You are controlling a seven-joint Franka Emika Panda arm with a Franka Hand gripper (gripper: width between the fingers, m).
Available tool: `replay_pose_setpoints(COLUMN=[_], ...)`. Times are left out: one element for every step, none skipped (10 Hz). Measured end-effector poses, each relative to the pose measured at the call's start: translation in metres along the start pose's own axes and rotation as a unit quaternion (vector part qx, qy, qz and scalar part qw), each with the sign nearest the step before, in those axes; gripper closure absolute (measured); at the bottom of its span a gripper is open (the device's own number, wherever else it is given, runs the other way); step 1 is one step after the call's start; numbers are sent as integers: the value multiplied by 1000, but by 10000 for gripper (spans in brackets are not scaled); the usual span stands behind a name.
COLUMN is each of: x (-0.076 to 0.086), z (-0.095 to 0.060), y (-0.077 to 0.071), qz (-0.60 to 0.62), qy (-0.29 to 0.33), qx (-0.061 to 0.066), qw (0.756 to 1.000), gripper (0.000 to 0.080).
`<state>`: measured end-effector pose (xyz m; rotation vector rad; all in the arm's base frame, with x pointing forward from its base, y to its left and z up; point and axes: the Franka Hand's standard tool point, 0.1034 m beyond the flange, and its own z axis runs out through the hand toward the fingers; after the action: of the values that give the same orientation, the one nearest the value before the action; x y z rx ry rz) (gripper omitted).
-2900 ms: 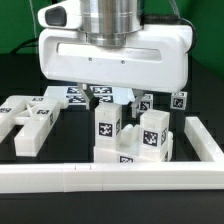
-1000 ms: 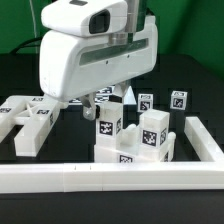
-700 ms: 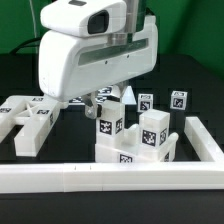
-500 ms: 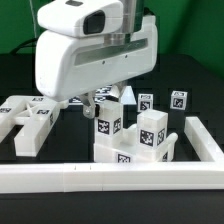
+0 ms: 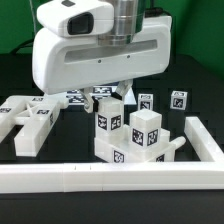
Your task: Assemble chair
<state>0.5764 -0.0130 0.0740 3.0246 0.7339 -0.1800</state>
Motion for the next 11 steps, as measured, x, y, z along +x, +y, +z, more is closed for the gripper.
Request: replay_pose_setpoints(x=[0, 1, 1, -2, -4, -4, -5, -5, -5, -5, -5], z=[0, -5, -10, -15, -16, -15, -14, -14, -14, -14, -14], y=[0, -4, -10, -18, -21, -20, -20, -20, -20, -20, -20], qz=[2, 15, 36, 62, 63, 64, 64, 64, 64, 64, 64], qy=[0, 2, 4, 6, 6, 5, 5, 4, 4, 4, 4], qx=[0, -2, -1, 0, 1, 1, 2, 2, 2, 2, 2], qw=[1000, 1000, 999, 998, 998, 998, 998, 998, 998, 998, 998], gripper=[399, 265, 265, 172, 172, 154, 154, 151, 151, 151, 151])
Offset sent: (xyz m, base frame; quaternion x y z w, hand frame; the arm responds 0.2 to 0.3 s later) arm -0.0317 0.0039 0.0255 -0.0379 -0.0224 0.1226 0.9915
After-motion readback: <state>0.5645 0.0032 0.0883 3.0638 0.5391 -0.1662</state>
